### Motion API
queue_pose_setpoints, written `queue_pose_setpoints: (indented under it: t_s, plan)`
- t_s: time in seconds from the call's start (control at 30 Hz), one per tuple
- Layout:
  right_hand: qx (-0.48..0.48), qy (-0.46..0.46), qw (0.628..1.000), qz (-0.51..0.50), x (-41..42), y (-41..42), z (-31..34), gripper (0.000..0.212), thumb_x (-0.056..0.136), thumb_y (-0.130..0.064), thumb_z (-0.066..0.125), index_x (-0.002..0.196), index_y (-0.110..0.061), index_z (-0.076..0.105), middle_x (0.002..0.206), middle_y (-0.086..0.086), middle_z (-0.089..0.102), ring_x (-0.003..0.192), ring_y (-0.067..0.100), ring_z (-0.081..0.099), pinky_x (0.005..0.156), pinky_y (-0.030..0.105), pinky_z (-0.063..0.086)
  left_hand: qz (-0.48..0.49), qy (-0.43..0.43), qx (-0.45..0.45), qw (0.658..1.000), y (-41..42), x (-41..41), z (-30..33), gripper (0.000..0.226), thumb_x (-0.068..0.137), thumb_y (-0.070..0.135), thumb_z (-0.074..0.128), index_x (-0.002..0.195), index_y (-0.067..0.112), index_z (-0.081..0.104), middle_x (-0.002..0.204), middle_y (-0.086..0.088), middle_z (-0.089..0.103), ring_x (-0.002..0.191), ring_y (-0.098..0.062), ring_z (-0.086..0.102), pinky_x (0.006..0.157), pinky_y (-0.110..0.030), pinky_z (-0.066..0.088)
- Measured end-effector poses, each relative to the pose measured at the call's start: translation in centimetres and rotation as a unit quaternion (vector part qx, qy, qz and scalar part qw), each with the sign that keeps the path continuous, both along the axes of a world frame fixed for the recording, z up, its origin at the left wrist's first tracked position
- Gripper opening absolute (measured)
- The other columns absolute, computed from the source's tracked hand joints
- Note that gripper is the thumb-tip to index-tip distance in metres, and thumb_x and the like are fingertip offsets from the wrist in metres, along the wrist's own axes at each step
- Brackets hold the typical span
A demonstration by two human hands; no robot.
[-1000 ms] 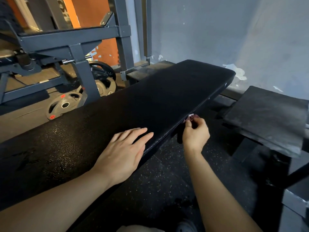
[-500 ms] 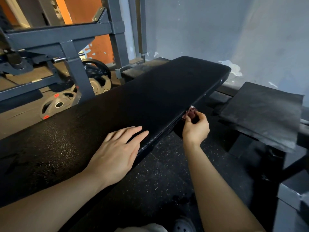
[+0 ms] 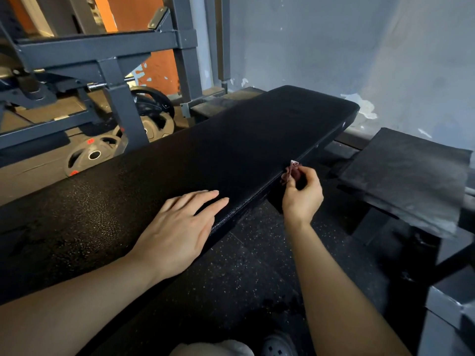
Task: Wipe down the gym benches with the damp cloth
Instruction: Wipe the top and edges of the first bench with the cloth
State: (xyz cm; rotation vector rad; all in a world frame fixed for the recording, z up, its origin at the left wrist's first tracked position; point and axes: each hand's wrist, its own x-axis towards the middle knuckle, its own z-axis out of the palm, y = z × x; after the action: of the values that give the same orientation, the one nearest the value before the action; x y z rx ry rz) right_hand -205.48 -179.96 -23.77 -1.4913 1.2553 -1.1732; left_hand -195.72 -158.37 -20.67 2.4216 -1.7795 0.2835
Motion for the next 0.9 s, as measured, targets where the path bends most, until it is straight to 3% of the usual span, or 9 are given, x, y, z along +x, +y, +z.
queue_pose_setpoints:
  t_s: [0.13, 0.27, 0.4, 0.53, 0.67, 0.73, 0.83, 0.9]
  plan:
    - [-0.020, -0.041, 0.997, 0.055, -0.2, 5.6, -0.1, 0.024, 0.090, -0.006, 0.060, 0.114, -0.012, 0.061, 0.108, 0.000, 0.048, 0.090, 0.005, 0.050, 0.079, 0.005, 0.038, 0.001, 0.004, 0.003, 1.000, 0.0, -0.1, 0.2, 0.050, 0.097, 0.034, 0.022, 0.144, 0.031, 0.040, 0.145, 0.009, 0.044, 0.133, -0.009, 0.037, 0.104, -0.031, 0.029]
    - [-0.046, -0.069, 0.986, 0.147, -0.7, 12.8, -1.9, 0.041, 0.090, -0.004, 0.058, 0.128, -0.018, 0.052, 0.118, -0.005, 0.041, 0.110, 0.001, 0.046, 0.091, 0.001, 0.033, 0.005, 0.001, 0.011, 1.000, -0.1, -0.1, 0.2, 0.053, 0.096, 0.036, 0.019, 0.146, 0.032, 0.037, 0.148, 0.010, 0.040, 0.136, -0.007, 0.033, 0.107, -0.028, 0.023]
    - [-0.069, -0.047, 0.991, 0.102, 0.1, 9.0, -1.6, 0.039, 0.088, 0.003, 0.058, 0.122, -0.014, 0.055, 0.117, 0.001, 0.046, 0.110, 0.010, 0.051, 0.095, 0.007, 0.034, 0.003, 0.004, 0.012, 1.000, 0.0, -0.1, 0.2, 0.054, 0.096, 0.035, 0.019, 0.146, 0.031, 0.038, 0.147, 0.010, 0.040, 0.136, -0.008, 0.033, 0.107, -0.028, 0.023]
    - [-0.021, -0.069, 0.996, 0.061, 0.7, 4.3, -0.6, 0.042, 0.086, -0.004, 0.059, 0.122, -0.020, 0.046, 0.121, 0.000, 0.053, 0.110, 0.011, 0.055, 0.102, 0.031, 0.044, 0.000, 0.011, 0.011, 1.000, -0.1, -0.1, 0.2, 0.054, 0.097, 0.037, 0.016, 0.146, 0.031, 0.037, 0.148, 0.009, 0.039, 0.136, -0.010, 0.034, 0.108, -0.029, 0.024]
    - [-0.012, -0.053, 0.995, 0.082, -0.2, 9.3, -1.0, 0.033, 0.088, 0.000, 0.060, 0.116, -0.013, 0.049, 0.114, -0.004, 0.048, 0.102, 0.004, 0.049, 0.087, 0.009, 0.040, 0.005, 0.019, 0.015, 1.000, -0.1, -0.1, 0.2, 0.058, 0.094, 0.039, 0.011, 0.148, 0.033, 0.032, 0.150, 0.010, 0.035, 0.139, -0.009, 0.031, 0.111, -0.033, 0.027]
    - [-0.015, -0.034, 0.991, 0.132, -0.9, 12.3, -2.6, 0.033, 0.086, 0.003, 0.060, 0.113, -0.013, 0.049, 0.112, -0.003, 0.050, 0.101, 0.003, 0.050, 0.087, 0.006, 0.041, 0.005, 0.018, 0.020, 1.000, -0.1, -0.2, 0.2, 0.060, 0.093, 0.041, 0.008, 0.149, 0.035, 0.030, 0.152, 0.011, 0.033, 0.140, -0.008, 0.028, 0.112, -0.032, 0.025]
    - [0.053, -0.005, 0.983, 0.178, -1.2, 12.1, -4.5, 0.037, 0.084, 0.009, 0.058, 0.105, -0.019, 0.049, 0.109, -0.001, 0.058, 0.104, 0.011, 0.058, 0.093, 0.027, 0.050, 0.006, 0.019, 0.019, 1.000, -0.2, -0.2, 0.3, 0.061, 0.092, 0.041, 0.007, 0.149, 0.035, 0.030, 0.151, 0.011, 0.033, 0.140, -0.008, 0.027, 0.112, -0.031, 0.024]
    - [0.108, -0.005, 0.988, 0.113, -1.6, 10.1, -4.2, 0.038, 0.083, 0.008, 0.061, 0.107, -0.019, 0.049, 0.112, -0.001, 0.059, 0.108, 0.017, 0.059, 0.097, 0.036, 0.049, 0.006, 0.022, 0.017, 1.000, -0.2, -0.3, 0.4, 0.062, 0.092, 0.042, 0.006, 0.148, 0.035, 0.030, 0.151, 0.011, 0.033, 0.139, -0.008, 0.028, 0.111, -0.030, 0.023]
